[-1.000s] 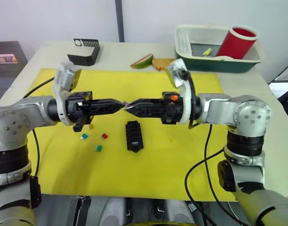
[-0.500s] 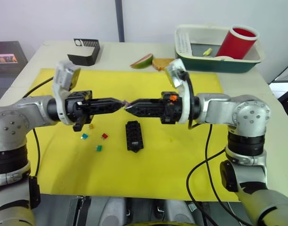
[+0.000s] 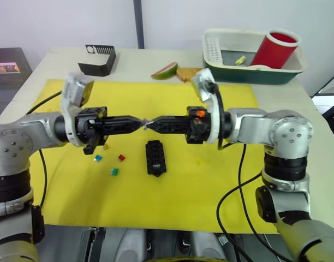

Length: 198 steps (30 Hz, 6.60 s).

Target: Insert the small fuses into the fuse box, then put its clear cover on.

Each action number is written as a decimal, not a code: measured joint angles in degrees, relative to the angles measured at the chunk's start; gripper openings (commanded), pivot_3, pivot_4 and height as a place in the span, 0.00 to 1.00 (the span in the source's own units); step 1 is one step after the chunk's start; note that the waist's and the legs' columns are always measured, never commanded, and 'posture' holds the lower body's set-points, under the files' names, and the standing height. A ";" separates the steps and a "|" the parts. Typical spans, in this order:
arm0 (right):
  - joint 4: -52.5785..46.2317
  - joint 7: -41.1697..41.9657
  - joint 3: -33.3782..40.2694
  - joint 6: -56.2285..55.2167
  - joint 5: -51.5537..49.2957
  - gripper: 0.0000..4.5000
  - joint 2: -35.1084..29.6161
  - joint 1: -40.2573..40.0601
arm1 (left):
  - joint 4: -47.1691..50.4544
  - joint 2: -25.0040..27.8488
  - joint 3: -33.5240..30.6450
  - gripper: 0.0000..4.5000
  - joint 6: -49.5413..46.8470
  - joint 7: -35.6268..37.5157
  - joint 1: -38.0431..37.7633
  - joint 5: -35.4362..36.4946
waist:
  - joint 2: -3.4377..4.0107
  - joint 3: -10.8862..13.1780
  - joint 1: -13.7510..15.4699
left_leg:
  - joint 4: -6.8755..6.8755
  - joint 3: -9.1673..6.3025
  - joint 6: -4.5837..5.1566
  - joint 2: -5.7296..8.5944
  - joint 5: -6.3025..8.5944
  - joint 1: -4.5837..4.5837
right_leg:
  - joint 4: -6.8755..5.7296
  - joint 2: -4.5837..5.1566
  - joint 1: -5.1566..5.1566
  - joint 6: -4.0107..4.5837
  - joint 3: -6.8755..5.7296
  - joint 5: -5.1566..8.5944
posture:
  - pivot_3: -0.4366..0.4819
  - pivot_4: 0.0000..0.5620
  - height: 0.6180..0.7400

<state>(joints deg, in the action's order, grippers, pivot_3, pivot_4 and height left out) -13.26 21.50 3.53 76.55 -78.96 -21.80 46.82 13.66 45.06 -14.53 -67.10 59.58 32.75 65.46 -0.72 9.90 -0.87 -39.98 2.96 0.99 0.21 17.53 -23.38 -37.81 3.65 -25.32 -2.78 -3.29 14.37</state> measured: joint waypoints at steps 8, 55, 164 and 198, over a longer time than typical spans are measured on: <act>-4.60 10.15 -9.47 -4.09 12.77 0.00 -10.69 2.02 | 1.04 9.75 4.80 0.90 8.54 6.04 -4.22 -10.20 | 0.01 0.01 -0.06 | 0.07 0.01 0.02 0.00 0.01 0.00 | 0.13 -0.03 -0.01 0.01 0.00 0.01 | 0.48 0.27 1.00; -2.84 40.42 -37.77 -31.18 63.10 0.00 -13.27 1.58 | -0.12 2.26 21.97 0.99 48.03 10.53 -16.28 -46.20 | 0.04 0.05 0.16 | 0.09 -0.03 0.09 -0.03 0.06 -0.07 | 0.31 0.01 0.02 0.00 -0.02 -0.01 | 0.48 0.27 1.00; -0.73 47.53 -37.65 -31.48 69.24 0.00 -10.86 2.71 | -0.04 0.38 22.82 0.99 47.81 8.65 -16.14 -47.47 | 0.03 0.04 0.19 | 0.01 -0.03 0.09 -0.02 0.05 -0.02 | 0.26 -0.04 0.11 -0.06 -0.05 -0.04 | 0.48 0.27 1.00; -2.40 46.10 -38.53 -27.74 69.66 0.00 -10.90 3.14 | -0.08 -0.34 22.87 0.99 47.83 8.46 -16.06 -47.98 | 0.03 0.03 0.15 | -0.01 -0.03 0.08 -0.02 0.05 0.01 | 0.20 -0.04 0.12 -0.06 -0.04 -0.04 | 0.48 0.27 1.00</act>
<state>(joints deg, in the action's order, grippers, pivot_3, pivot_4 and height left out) -15.66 67.60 -35.00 48.81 -9.30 -32.69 49.96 13.57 44.72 8.35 -19.27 68.03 16.69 17.48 -0.69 9.93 -0.72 -39.98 2.94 1.07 0.19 17.58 -23.37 -37.61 3.61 -25.20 -2.85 -3.33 14.33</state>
